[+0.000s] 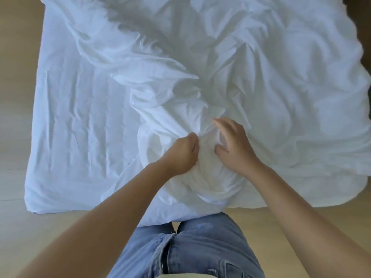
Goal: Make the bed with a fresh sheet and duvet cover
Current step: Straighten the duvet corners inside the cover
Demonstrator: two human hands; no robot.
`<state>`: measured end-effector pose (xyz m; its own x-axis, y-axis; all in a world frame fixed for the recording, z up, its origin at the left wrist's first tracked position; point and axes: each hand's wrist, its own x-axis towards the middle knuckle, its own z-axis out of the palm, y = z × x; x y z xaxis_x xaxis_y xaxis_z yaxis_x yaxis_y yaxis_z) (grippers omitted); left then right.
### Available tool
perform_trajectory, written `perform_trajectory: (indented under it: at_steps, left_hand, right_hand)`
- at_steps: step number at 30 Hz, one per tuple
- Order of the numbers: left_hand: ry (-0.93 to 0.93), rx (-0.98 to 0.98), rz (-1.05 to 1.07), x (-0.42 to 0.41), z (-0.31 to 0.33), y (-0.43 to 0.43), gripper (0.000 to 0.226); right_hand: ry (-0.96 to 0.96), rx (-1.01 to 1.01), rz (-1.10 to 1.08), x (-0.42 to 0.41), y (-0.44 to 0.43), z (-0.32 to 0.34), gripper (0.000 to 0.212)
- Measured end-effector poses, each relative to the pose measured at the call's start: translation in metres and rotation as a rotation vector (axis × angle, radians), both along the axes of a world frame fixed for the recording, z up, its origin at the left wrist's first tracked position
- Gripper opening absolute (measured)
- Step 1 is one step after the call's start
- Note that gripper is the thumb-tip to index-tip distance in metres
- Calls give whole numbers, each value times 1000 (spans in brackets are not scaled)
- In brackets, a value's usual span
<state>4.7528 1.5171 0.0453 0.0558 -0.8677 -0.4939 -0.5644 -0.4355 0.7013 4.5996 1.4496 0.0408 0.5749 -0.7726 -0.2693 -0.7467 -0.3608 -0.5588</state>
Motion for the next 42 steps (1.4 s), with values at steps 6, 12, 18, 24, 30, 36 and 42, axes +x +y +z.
perform_trajectory:
  at_steps: [6,12,18,24,30,36,42]
  left_hand:
    - [-51,401,-230,8,28,32,36]
    - [-498,6,-335,21,17,11,69]
    - [-575,-20,-270,1,-34,-19,34]
    - [-140,-257,-32,-2,22,-31,31]
    - [-158,348,304,21,-25,-43,51]
    - [77,391,847,9,-48,-84,97]
    - [-136,187,624,24,-45,-89,35]
  right_hand:
    - [-49,-93,235,30,-4,-11,9]
    - [122,177,240,10,22,4,21]
    - [13,224,31,-10,8,-9,22]
    - [-93,286,-121,-44,6,-30,38]
    - [-82,136,-298,-57,1,-50,26]
    - [22,-87,-599,-87,-6,-57,19]
    - [-252,161,-340,-49,-9,-16,62]
